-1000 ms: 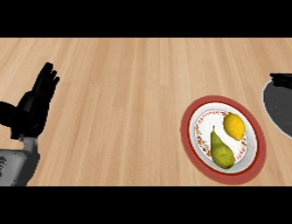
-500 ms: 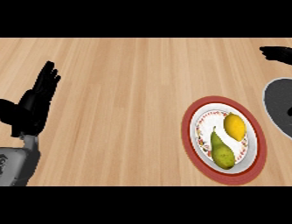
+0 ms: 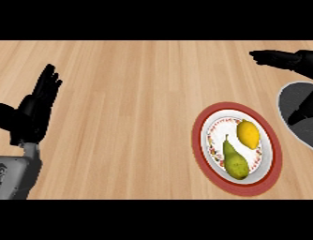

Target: Pick the pear from the plate and place it in the pan

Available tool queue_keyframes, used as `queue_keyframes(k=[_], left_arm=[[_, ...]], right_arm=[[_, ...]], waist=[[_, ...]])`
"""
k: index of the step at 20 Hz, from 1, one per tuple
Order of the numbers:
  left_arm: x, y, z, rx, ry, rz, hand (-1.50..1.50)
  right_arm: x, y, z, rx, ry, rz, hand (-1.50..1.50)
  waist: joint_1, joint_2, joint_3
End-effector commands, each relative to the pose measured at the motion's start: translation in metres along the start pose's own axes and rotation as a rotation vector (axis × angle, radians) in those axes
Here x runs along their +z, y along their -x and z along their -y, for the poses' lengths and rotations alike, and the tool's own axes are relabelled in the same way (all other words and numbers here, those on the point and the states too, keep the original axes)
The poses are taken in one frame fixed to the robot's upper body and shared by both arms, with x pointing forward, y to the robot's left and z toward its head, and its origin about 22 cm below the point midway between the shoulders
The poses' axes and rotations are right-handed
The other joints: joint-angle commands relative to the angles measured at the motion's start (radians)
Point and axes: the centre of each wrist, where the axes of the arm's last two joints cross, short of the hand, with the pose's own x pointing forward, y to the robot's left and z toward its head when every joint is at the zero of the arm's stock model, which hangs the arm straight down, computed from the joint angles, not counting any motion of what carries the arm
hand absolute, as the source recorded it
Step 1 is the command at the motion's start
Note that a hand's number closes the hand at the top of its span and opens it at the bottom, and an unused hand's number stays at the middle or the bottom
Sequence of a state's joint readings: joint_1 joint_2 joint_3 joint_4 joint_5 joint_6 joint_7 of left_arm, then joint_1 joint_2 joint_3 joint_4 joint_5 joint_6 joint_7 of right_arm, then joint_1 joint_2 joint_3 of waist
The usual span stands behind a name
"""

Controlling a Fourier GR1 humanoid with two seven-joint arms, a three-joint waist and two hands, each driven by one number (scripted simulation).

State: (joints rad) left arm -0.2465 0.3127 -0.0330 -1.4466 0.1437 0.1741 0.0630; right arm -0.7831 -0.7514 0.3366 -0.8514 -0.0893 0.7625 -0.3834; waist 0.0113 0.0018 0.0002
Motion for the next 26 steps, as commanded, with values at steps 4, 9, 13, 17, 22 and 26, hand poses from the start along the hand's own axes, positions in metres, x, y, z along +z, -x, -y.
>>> queue_keyframes(k=[4, 9, 13, 17, 22, 26], left_arm=[[0.005, 0.009, -0.014, 0.007, -0.02, -0.018, 0.0], [0.018, 0.016, 0.0, 0.012, 0.019, -0.003, 0.0], [-0.008, -0.007, -0.017, 0.004, -0.005, 0.009, 0.0], [0.01, 0.004, 0.004, 0.019, 0.012, 0.004, 0.0], [0.006, -0.002, -0.007, 0.014, -0.013, 0.001, 0.0], [0.001, -0.009, 0.003, 0.008, 0.014, 0.014, 0.0]], right_arm=[[-0.012, 0.005, -0.035, -0.023, -0.17, 0.024, -1.5], [-0.025, -0.001, -0.036, -0.01, -0.167, -0.052, -1.5], [-0.026, -0.003, -0.049, 0.03, -0.137, -0.101, -1.5], [-0.032, 0.017, -0.052, 0.031, -0.188, -0.15, -1.5], [-0.029, 0.022, -0.055, 0.013, -0.258, -0.137, -1.5], [-0.052, 0.029, -0.086, 0.033, -0.296, -0.117, -1.5]], waist=[[-0.011, -0.003, 0.0], [-0.001, -0.001, 0.0], [-0.009, -0.002, 0.0], [-0.001, 0.0, 0.0], [0.0, 0.0, 0.0], [0.0, 0.001, 0.0]])
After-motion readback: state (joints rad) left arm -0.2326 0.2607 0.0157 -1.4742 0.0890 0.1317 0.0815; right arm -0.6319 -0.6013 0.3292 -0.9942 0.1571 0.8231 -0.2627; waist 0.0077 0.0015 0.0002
